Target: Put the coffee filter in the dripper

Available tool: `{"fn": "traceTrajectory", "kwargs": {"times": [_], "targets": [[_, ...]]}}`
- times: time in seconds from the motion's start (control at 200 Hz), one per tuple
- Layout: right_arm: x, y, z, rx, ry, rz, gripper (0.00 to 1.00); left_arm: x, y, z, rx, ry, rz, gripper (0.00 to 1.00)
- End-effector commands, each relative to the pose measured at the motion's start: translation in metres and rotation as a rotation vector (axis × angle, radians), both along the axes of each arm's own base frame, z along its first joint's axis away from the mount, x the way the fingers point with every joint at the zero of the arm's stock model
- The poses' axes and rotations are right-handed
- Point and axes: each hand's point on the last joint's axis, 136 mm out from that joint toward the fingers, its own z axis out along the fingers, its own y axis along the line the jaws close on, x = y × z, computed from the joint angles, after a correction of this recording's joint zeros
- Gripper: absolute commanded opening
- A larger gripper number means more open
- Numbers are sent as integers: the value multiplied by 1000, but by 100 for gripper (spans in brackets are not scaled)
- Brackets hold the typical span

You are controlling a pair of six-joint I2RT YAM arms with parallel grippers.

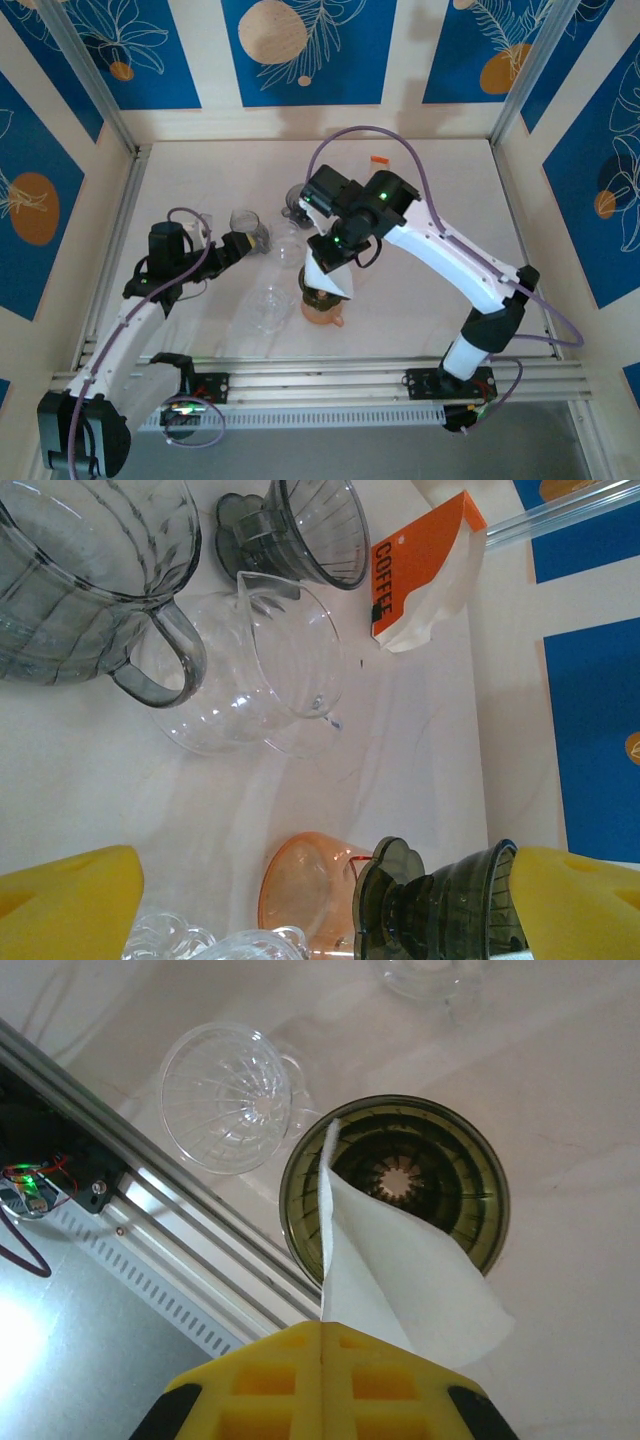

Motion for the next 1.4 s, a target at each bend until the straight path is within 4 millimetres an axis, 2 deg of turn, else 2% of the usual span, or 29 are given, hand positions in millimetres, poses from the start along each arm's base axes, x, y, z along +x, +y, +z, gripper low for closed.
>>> {"fn": "traceTrajectory", "kwargs": {"times": [0.0,0.19,0.315,0.425,0.535,0.675,0.83,0.89,1.02,1.11,1.396], "targets": [[-9,9,-3,10,45,46,0,4,-2,12,-29,-37,-15,94],[-13,25,-26,17,94,66,0,4,-3,10,-39,-34,-18,94],[-12,25,-41,0,106,55,0,6,-3,9,-45,-33,-19,94],[-11,25,-51,-9,106,50,6,6,-5,7,-58,-28,-20,94],[-6,25,-43,17,56,39,19,7,-7,6,-71,-21,-23,93],[-1,22,-23,73,-22,29,43,9,-13,12,-92,-33,-46,90],[8,7,-1,111,-140,-6,52,10,-30,25,-73,-68,-101,87],[14,-2,2,114,-173,-19,54,8,-39,30,-53,-84,-127,86],[24,-15,-13,78,-140,2,56,3,-56,45,-4,-133,-196,86],[29,-16,-26,63,-108,29,57,-2,-61,51,20,-157,-227,87],[47,-11,-47,26,-87,98,60,-12,-60,47,37,-153,-256,90]]}}
